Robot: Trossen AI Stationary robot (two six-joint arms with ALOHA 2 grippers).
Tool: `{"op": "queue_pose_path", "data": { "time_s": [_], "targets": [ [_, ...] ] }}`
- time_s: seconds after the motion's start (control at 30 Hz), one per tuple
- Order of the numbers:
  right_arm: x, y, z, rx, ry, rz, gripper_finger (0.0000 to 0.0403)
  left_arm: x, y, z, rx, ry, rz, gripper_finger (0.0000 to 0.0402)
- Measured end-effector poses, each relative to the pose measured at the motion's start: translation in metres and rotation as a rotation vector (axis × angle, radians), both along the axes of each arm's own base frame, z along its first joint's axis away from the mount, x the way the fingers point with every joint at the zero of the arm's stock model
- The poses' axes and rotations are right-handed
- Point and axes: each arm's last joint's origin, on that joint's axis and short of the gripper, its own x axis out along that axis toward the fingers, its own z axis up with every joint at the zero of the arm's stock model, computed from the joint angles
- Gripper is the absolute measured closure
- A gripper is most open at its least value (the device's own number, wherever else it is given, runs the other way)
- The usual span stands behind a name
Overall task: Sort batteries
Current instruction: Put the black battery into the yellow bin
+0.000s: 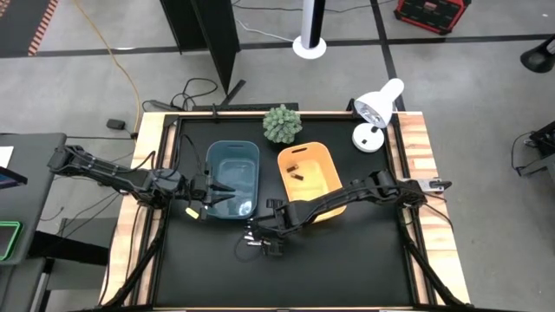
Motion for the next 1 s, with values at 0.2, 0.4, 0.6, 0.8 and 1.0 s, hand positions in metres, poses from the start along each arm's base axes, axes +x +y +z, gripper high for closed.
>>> {"op": "queue_pose_path", "data": {
  "time_s": [0.2, 0.4, 0.6, 0.8, 1.0],
  "targets": [
    [0.002, 0.001, 0.019, -0.024, 0.007, 0.025, 0.0366, 0.0, 0.0, 0.0, 0.0, 0.0, 0.0, 0.0331],
    [0.003, 0.001, 0.041, -0.044, 0.021, 0.06, 0.0366, 0.0, 0.0, 0.0, 0.0, 0.001, 0.0, 0.0331],
    [0.0, 0.0, 0.055, -0.067, 0.062, 0.083, 0.0366, 0.0, 0.0, 0.0, 0.001, 0.003, 0.0, 0.0331],
    [-0.005, -0.003, 0.059, -0.102, 0.107, 0.076, 0.0366, 0.0, 0.0, -0.001, 0.002, 0.008, 0.0, 0.0331],
    [-0.014, -0.007, 0.072, -0.129, 0.118, 0.058, 0.0366, 0.0, 0.0, -0.001, 0.002, 0.008, 0.0, 0.0331]
  ]
}}
